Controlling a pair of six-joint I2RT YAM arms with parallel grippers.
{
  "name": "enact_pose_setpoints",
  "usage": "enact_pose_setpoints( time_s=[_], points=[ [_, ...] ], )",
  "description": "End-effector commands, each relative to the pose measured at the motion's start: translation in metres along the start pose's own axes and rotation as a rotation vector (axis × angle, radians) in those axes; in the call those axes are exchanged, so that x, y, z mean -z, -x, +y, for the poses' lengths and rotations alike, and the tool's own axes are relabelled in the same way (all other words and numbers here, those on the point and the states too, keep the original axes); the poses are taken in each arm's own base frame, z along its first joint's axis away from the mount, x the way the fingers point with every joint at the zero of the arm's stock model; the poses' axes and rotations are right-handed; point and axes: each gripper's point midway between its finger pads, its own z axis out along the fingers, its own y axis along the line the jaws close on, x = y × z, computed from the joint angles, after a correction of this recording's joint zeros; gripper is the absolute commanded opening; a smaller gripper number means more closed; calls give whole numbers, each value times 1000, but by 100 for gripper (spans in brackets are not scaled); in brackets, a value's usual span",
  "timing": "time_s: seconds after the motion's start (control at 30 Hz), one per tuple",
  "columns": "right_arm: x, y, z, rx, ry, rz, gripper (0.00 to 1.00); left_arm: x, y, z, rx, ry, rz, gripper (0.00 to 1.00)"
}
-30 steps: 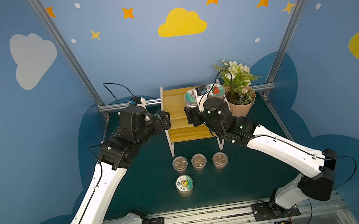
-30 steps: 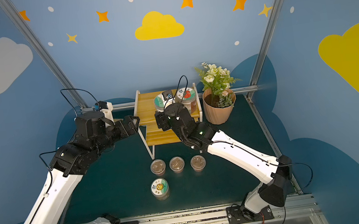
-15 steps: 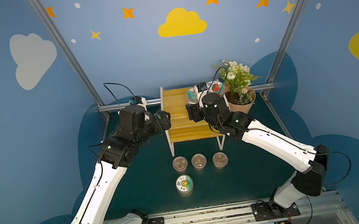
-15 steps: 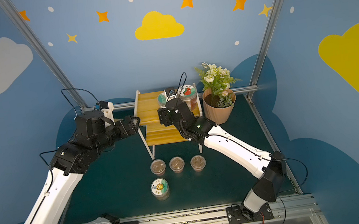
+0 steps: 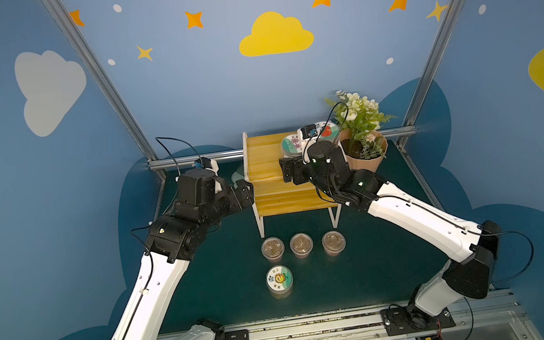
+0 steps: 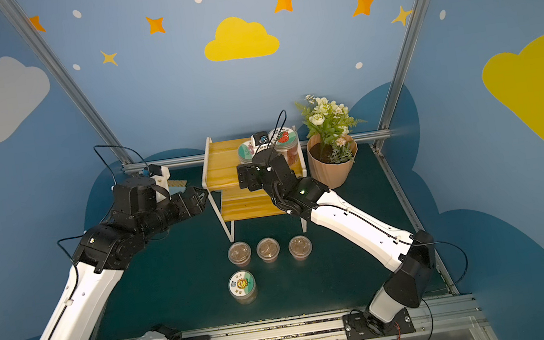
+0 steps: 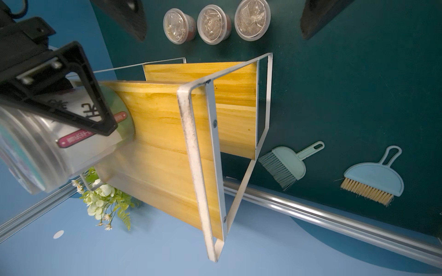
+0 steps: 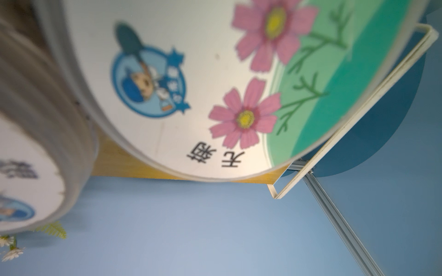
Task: Place the seed container on the shelf
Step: Place the seed jar on the shelf.
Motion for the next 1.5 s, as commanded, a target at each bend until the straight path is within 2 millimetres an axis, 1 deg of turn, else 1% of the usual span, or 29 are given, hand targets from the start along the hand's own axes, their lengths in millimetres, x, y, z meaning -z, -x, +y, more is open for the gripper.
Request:
enact_pose_setpoints(
  time_s=[0.0, 0.2, 0.37, 0.53, 0.63, 0.83, 1.0, 1.17, 1.23, 1.47],
  points=[
    [24, 27, 2, -63, 44, -73, 95, 7, -11, 6, 10, 3, 35, 100],
    [36, 33, 1, -81, 54, -86, 95, 8, -25, 14, 24, 19, 70, 100],
    [38, 36, -3, -72, 37, -93, 95, 6, -36, 18, 31, 24, 103, 100],
    [39, 41, 3, -60, 60, -104, 95, 7, -42, 24, 36, 40, 111, 100],
    [36, 43, 5, -54, 61, -103, 95, 6, -45, 26, 39, 45, 111, 100],
    [19, 38, 10, -35, 55, -108, 93, 6, -45, 25, 41, 33, 106, 100],
    [6, 40, 13, -9, 45, -111, 90, 8, -43, 25, 28, 31, 95, 100],
    [-3, 43, 14, 22, 29, -107, 92, 4, -42, 22, 26, 19, 97, 100],
    [-4, 44, 15, 38, 28, -102, 94, 4, -42, 22, 27, 16, 98, 100],
    [10, 58, 16, 60, 45, -137, 96, 9, -45, 23, 27, 15, 105, 100]
  ],
)
